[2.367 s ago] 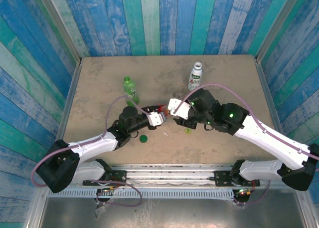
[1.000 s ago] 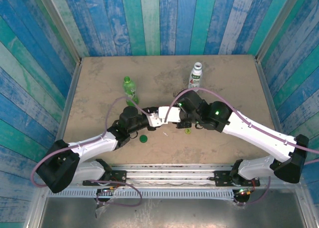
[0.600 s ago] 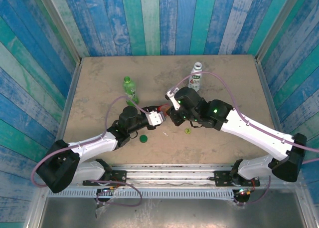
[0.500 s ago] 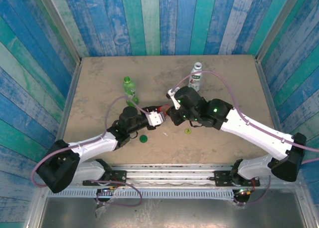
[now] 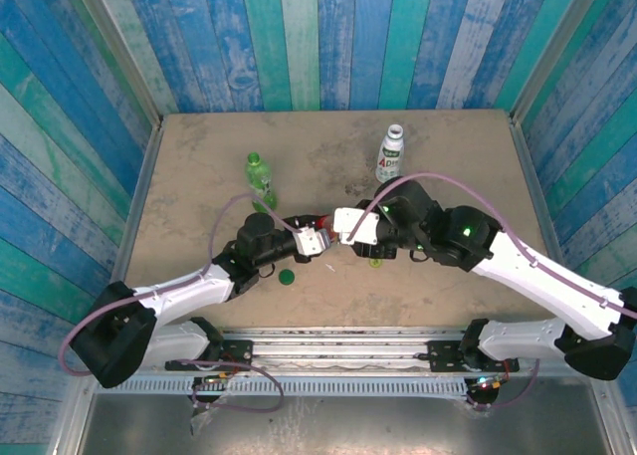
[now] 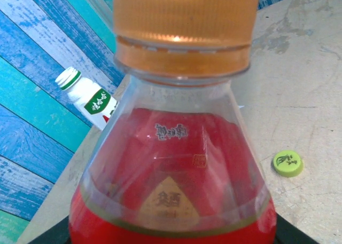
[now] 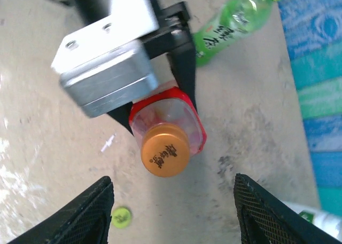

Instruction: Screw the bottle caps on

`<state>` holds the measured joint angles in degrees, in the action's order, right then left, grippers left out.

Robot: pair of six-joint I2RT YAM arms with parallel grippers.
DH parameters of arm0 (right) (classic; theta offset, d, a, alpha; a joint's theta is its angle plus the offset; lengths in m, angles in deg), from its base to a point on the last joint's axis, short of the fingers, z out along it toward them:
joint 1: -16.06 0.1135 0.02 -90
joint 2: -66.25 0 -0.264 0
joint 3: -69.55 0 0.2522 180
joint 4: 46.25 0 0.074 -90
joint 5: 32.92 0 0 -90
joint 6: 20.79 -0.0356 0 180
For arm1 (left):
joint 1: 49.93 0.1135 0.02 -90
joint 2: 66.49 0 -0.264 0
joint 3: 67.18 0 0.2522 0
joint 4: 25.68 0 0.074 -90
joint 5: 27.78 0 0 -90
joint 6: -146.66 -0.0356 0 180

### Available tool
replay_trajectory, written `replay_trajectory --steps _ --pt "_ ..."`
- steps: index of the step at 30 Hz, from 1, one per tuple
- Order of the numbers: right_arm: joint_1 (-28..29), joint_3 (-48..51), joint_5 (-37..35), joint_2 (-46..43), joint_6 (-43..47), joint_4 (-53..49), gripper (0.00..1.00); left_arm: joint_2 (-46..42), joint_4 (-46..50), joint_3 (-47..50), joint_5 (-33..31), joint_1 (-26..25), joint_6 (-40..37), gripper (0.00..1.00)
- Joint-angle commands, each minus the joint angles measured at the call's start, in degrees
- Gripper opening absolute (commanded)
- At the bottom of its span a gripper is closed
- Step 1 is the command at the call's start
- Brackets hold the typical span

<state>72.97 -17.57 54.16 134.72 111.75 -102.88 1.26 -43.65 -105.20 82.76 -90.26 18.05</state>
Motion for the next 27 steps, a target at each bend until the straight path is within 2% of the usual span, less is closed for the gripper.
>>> replay_trajectory --steps 1,12,19,24,26,27 --pt "0.5 0.7 0.1 1.5 15.9 -1.9 0.61 -1.3 0.2 -0.5 2.3 -0.1 -0.5 0.51" --pt "0.7 -1.1 0.2 6.1 15.5 -1.9 0.44 -1.3 0.5 -0.5 2.2 -0.1 -0.6 0.51" --pt "0.8 -1.2 0.6 6.2 14.7 -1.5 0.43 -1.1 0.8 -0.7 2.0 -0.1 -0.8 0.51" --pt "0.8 -1.1 0.1 6.6 12.7 -1.4 0.31 -0.9 0.7 -0.6 1.9 -0.1 -0.7 0.51" --pt "0.8 -1.0 0.5 6.8 11.9 -1.3 0.2 -0.6 0.7 -0.6 1.9 -0.1 -0.8 0.51" --pt "0.8 -1.0 0.7 6.7 11.5 -1.3 0.18 -0.5 0.7 -0.6 1.8 -0.1 -0.7 0.51"
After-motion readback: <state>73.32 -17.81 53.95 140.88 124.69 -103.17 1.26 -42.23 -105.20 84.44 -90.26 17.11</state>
